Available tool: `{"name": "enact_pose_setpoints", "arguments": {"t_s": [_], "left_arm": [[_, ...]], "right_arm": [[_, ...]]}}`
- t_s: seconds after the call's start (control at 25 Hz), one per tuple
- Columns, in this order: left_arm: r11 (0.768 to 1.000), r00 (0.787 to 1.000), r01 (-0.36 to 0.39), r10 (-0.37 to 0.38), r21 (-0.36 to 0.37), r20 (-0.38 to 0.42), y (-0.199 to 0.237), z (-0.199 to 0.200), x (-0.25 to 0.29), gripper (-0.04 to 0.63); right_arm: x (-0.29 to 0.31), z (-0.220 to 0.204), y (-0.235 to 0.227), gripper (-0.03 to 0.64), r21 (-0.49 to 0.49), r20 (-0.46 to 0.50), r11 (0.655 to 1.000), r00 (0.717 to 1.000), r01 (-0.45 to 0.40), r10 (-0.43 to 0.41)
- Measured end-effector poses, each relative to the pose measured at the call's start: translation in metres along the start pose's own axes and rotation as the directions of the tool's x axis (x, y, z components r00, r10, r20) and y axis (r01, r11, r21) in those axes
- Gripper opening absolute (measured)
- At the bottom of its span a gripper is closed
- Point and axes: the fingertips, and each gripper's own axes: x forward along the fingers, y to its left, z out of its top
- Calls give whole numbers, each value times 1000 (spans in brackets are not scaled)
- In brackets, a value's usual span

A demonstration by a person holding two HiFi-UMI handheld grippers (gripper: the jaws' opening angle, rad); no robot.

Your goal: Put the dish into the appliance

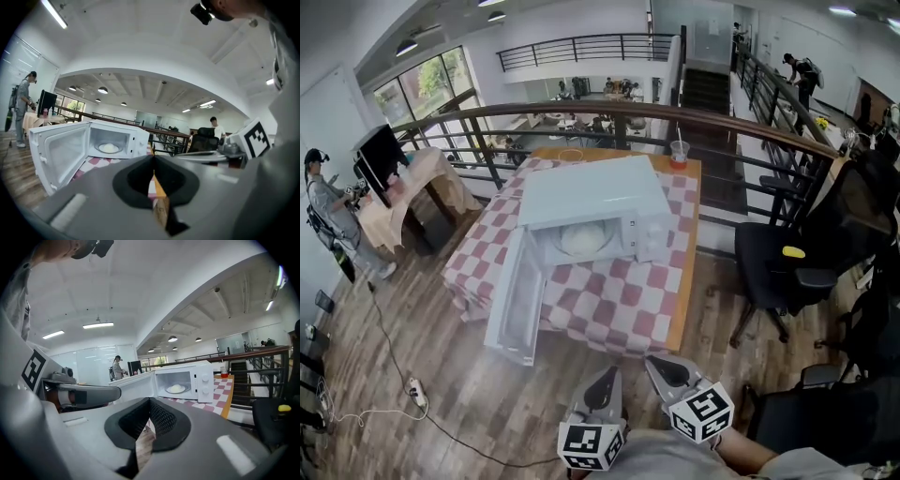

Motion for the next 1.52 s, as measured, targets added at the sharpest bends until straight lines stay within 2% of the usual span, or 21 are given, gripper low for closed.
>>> {"name": "enact_pose_setpoints", "arguments": {"t_s": [0.4, 0.68, 0.88, 1.0, 1.24, 1.52], "left_arm": [[1000, 1000, -21, 21, -10, -20, -61, -42, -73, 11], [1000, 1000, -17, 16, -3, -23, -81, -46, -102, 11], [1000, 999, -25, 25, -5, -23, -75, -52, -111, 11], [1000, 999, -29, 29, -6, -23, -69, -49, -114, 11], [997, 996, -79, 79, -19, -35, -46, -49, -125, 11], [996, 995, -86, 85, -19, -58, -38, -54, -126, 11]], "right_arm": [[-88, -38, 35, 0, 20, 17, 1000, 1000, 12, -12], [-120, -46, 51, 0, 32, 14, 999, 999, 31, -31], [-125, -45, 50, 0, 4, 25, 999, 998, 54, -54], [-129, -42, 42, 0, -23, 22, 995, 995, 97, -97], [-143, -40, 26, 0, 7, 19, 987, 987, 161, -162], [-154, -48, 17, 0, 34, -2, 979, 979, 202, -202]]}}
